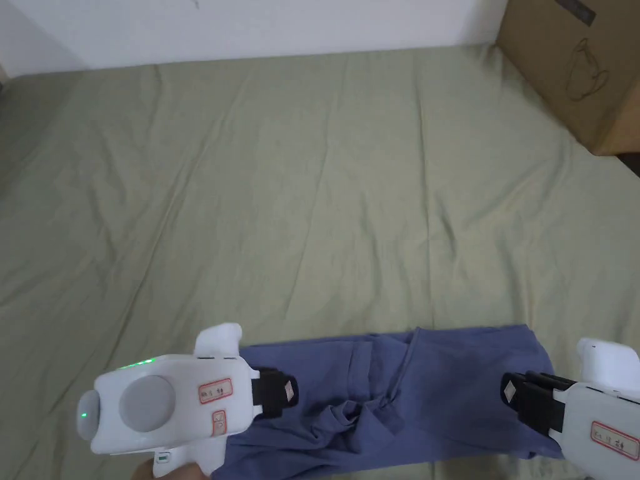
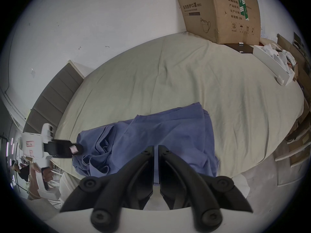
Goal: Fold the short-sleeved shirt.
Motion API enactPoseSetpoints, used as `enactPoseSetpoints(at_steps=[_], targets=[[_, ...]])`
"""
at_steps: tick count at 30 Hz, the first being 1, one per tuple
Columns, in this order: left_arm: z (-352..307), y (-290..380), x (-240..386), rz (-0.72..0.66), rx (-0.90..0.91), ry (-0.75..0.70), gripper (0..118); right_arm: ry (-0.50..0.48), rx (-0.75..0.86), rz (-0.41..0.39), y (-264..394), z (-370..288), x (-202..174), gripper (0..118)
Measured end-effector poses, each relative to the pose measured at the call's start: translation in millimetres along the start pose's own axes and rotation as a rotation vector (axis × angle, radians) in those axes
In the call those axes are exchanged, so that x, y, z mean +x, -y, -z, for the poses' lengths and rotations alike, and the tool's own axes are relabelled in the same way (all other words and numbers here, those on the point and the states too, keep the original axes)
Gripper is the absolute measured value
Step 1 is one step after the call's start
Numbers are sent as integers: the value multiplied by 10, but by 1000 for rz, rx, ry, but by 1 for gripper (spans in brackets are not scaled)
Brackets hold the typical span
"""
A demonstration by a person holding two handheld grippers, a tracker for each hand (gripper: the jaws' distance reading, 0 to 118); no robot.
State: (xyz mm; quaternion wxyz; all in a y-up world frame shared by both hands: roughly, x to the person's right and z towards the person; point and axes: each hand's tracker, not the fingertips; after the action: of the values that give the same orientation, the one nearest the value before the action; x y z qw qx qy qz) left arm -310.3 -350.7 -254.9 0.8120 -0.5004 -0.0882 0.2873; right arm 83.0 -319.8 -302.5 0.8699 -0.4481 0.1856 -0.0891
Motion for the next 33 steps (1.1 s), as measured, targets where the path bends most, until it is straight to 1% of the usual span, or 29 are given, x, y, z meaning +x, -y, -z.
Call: enactPoseSetpoints(at_steps=[1, 5, 7, 11, 12, 14, 17, 19, 21, 22, 23, 24, 25, 26, 29, 31, 33], targets=[[73, 35, 20, -11, -30, 15, 3, -7, -2, 1, 2, 5, -8, 5], [370, 236, 313, 61, -140, 73, 3, -18, -9, 1, 25, 18, -44, 5], [480, 265, 408, 103, -163, 104, 3, -23, -16, 0, 37, 20, -48, 5], [630, 327, 609, 144, -237, 200, 3, -19, -30, -5, 61, 40, -45, 5], [645, 353, 663, 140, -251, 203, 3, -15, -32, -3, 64, 46, -42, 5], [655, 382, 700, 198, -241, 224, 3, -13, -37, 2, 67, 50, -36, 5], [507, 305, 589, 158, -200, 223, 3, -7, -36, 3, 47, 42, -43, 5], [282, 219, 412, 109, -133, 265, 3, -7, -36, -5, 8, 31, -66, 5], [-128, 130, 169, 29, -38, 312, 3, -5, -26, -16, -31, 25, -101, 5], [-318, 123, 119, 11, 0, 317, 6, -9, -25, -19, -46, 31, -112, 5], [-471, 106, -48, -3, 43, 314, 30, -11, -25, -21, -58, 41, -132, 5], [-592, 113, -222, -17, 70, 306, 66, -15, -25, -22, -69, 57, -161, 5], [-675, 124, -357, -39, 79, 285, 96, -21, -27, -25, -76, 75, -183, 5], [-707, 114, -602, -75, 80, 268, 110, -23, -31, -29, -83, 96, -216, 5], [-741, 209, -1006, -174, 62, 285, 109, -27, -45, -68, -84, 141, -343, 5], [-619, 252, -1200, -230, 62, 283, 109, -29, -53, -93, -84, 166, -420, 5], [-417, 304, -1344, -269, 11, 290, 109, -31, -57, -116, -96, 195, -498, 5]])
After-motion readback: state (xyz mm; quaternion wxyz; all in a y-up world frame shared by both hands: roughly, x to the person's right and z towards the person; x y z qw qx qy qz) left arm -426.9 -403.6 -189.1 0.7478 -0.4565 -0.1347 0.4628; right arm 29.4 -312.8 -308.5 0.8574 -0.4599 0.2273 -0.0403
